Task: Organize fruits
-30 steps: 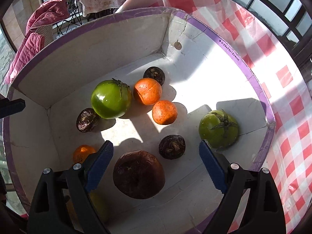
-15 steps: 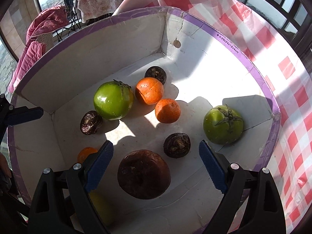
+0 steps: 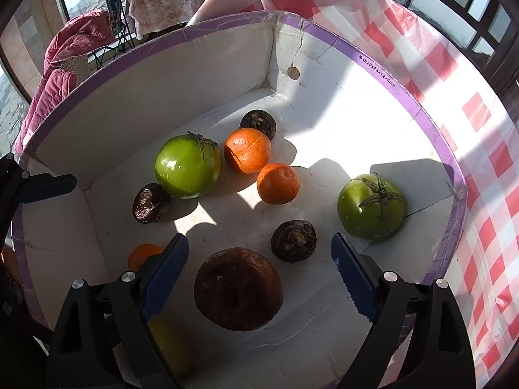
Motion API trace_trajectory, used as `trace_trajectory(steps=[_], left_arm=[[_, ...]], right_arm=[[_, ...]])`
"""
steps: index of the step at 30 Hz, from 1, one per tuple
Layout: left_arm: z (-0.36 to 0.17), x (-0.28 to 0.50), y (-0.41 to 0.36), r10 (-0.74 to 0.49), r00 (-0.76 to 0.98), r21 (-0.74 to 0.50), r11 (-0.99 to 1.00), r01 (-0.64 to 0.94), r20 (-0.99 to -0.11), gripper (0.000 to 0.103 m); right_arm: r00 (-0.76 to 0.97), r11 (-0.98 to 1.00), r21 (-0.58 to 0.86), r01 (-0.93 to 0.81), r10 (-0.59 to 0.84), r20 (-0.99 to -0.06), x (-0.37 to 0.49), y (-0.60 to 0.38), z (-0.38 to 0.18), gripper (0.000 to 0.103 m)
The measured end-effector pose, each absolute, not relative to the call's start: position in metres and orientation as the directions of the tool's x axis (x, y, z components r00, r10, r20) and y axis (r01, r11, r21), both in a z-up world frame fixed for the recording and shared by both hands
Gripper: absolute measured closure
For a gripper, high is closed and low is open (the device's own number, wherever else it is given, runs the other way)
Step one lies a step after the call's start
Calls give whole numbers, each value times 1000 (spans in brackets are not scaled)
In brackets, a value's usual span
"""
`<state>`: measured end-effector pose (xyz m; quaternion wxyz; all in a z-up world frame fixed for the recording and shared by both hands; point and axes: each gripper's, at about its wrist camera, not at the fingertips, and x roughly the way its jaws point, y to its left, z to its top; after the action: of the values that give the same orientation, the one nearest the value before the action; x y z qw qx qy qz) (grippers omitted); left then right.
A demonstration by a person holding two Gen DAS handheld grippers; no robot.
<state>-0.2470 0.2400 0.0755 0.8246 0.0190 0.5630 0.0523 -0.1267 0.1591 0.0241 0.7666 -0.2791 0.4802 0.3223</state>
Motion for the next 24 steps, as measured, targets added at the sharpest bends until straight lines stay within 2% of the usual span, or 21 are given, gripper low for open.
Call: trace_trajectory(steps=[19,24], left_arm=[[69,-239,249,92,321,64,993,-99,-942,2],[67,-237,259,29,309,-19,988,-151,-951,2]], right_arm=[[334,636,-123,-762,223,-916,-127,160,23,17],[336,635,-125,-762,223,-915,-128,160,23,17]])
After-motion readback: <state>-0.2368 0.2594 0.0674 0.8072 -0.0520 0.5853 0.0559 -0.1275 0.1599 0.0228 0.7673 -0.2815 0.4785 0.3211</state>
